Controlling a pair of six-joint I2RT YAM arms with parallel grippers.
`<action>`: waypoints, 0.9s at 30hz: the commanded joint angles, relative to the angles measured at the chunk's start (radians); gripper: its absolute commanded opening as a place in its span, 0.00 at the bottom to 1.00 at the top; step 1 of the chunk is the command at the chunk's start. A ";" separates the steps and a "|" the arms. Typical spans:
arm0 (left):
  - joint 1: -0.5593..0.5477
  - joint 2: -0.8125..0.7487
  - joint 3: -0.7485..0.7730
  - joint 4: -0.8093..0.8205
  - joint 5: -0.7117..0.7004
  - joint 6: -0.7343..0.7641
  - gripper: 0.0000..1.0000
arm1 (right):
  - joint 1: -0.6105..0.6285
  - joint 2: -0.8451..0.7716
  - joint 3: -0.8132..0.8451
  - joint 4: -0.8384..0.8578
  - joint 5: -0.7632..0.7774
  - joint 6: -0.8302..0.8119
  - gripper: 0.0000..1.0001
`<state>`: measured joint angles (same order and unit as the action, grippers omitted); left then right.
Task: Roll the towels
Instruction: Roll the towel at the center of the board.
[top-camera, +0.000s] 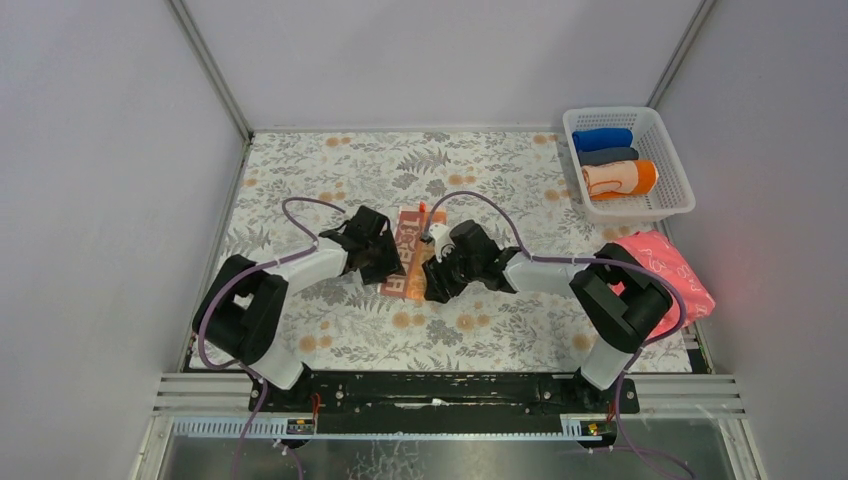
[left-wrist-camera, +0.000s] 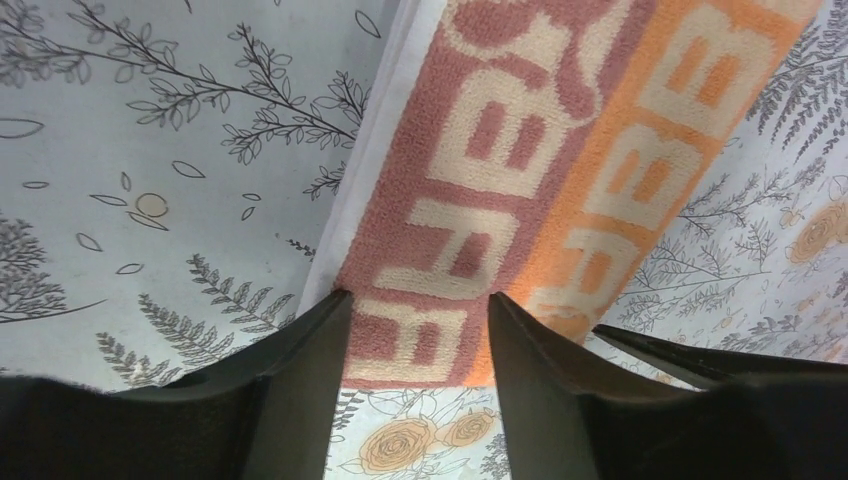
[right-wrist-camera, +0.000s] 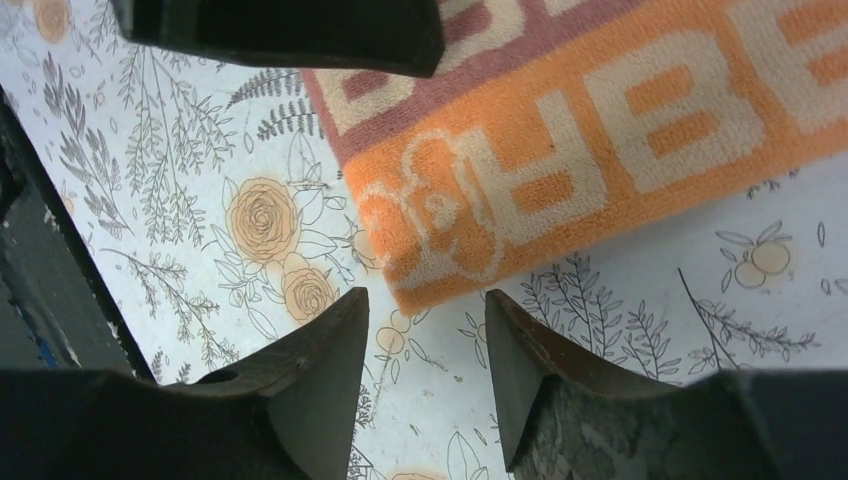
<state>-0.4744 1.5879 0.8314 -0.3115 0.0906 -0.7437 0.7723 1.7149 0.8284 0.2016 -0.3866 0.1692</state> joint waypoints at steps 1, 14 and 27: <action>0.010 -0.060 0.001 -0.019 -0.032 0.021 0.55 | 0.034 -0.047 0.104 -0.165 -0.018 -0.198 0.54; 0.028 -0.113 -0.026 -0.019 0.042 -0.038 0.55 | 0.097 0.023 0.255 -0.221 -0.037 -0.378 0.55; 0.035 0.024 -0.045 0.009 0.068 -0.024 0.39 | 0.098 0.147 0.243 -0.108 -0.067 -0.340 0.56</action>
<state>-0.4503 1.5875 0.8146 -0.3214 0.1795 -0.7769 0.8631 1.8393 1.0481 0.0765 -0.4507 -0.1505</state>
